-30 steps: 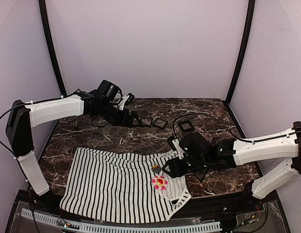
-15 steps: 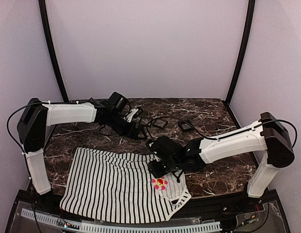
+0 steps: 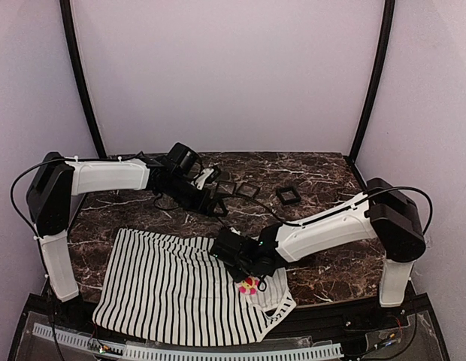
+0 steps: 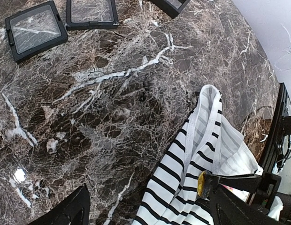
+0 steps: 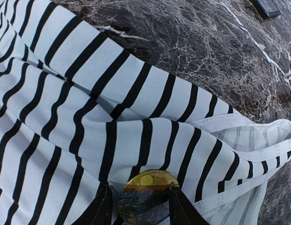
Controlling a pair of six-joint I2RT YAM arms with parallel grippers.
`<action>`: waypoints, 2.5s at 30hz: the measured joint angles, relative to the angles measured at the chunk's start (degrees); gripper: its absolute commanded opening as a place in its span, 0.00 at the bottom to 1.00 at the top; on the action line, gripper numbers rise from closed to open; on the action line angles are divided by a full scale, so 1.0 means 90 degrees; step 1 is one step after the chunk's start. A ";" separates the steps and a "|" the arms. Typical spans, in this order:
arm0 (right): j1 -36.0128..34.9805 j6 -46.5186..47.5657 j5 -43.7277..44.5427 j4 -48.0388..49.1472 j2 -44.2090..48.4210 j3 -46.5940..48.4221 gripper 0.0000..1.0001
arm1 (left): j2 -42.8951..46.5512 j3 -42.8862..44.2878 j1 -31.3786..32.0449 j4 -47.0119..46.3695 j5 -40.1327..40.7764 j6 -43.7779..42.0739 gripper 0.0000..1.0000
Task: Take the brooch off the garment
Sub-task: Pick up the flattened clothing from the center of the board, then pass from the right arm to the left
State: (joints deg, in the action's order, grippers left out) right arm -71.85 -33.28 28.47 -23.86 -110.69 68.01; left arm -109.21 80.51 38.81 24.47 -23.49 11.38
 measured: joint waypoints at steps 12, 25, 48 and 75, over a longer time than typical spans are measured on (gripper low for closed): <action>-0.0102 -0.0119 0.1161 -0.0563 -0.0284 0.0466 0.00 | 0.0000 0.0000 0.0005 0.0049 0.0165 -0.0044 0.90; 0.0304 0.0007 -0.0612 0.0930 0.2023 -0.1217 0.00 | 0.0437 0.0000 0.0012 0.0056 -0.0534 -0.0444 0.92; 0.1416 -0.0070 -0.3441 0.4614 0.4369 -0.3730 0.00 | 0.0544 0.0000 0.0962 0.0029 -0.2603 -0.1098 0.92; 0.1656 -0.0243 -0.3604 0.4490 0.4743 -0.4010 0.38 | 0.0180 0.0012 0.1149 0.0330 -0.2574 -0.1409 0.01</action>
State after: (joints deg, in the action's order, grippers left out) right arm -56.95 -35.46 -3.97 16.56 -68.01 31.92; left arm -107.59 80.62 49.15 27.44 -46.65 -1.30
